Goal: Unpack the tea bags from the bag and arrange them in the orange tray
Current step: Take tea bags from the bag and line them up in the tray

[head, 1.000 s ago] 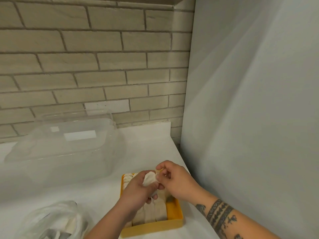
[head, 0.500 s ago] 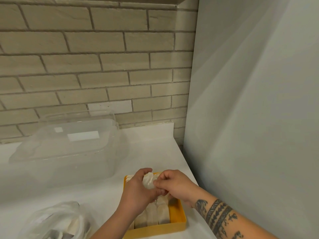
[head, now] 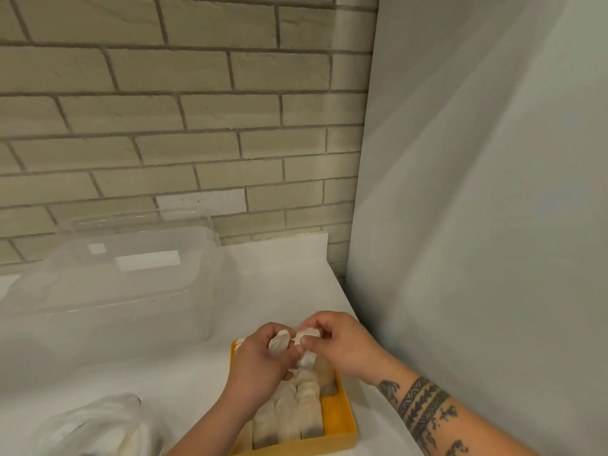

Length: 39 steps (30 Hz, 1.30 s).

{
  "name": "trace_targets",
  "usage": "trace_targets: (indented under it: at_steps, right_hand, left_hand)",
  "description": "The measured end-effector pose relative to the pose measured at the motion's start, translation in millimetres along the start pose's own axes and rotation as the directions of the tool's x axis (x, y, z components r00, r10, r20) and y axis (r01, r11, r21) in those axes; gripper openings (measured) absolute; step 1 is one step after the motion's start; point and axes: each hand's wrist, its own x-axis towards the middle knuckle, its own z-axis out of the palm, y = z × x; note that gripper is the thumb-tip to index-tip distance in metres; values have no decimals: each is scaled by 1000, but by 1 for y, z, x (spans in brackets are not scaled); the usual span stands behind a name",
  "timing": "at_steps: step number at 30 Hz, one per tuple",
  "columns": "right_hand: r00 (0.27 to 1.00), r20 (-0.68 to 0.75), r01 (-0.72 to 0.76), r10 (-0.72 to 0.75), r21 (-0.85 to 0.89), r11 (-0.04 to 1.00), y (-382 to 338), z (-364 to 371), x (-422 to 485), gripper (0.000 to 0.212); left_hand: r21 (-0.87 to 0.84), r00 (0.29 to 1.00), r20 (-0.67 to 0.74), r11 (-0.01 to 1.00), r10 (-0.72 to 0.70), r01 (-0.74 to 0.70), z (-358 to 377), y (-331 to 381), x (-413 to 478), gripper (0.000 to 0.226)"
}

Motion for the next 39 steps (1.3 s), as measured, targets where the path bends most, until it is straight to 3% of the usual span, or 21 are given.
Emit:
trace_targets:
  at_steps: [2, 5, 8, 12, 17, 21, 32, 39]
  right_hand:
    - [1000, -15, 15, -16, -66, 998, -1, -6, 6, 5]
    - [999, -45, 0, -9, -178, 984, 0, -17, 13, 4]
    - [999, 42, 7, 9, -361, 933, 3, -23, 15, 6]
    - [976, 204, 70, 73, -617, 784, 7, -15, 12, 17]
    - [951, 276, 158, 139, -820, 550, 10, 10, 10, 24]
    - [960, 266, 196, 86, -859, 473, 18, 19, 11, 23]
    - [994, 105, 90, -10, -797, 597, 28, 19, 11, 33]
    - [991, 110, 134, -77, -870, 475, 25, 19, 4, 32]
  left_hand:
    - [-16, 1000, 1, 1000, -6, 6, -3, -1, 3, 10]
    - [-18, 999, -33, 1000, -18, 17, -12, -12, 8, 5]
    - [49, 998, -65, 999, -7, 10, -20, -29, 12, 9]
    - [147, 998, -55, 989, 18, -10, -22, -47, 12, 8]
    - [189, 996, -39, 979, 84, -76, -19, -52, 10, 9]
    - [198, 993, -28, 974, 115, -108, -19, -53, 9, 11]
    - [265, 991, -22, 957, 133, -122, -18, -65, 14, 11]
    - [266, 990, -30, 956, 139, -126, -17, -68, 13, 11]
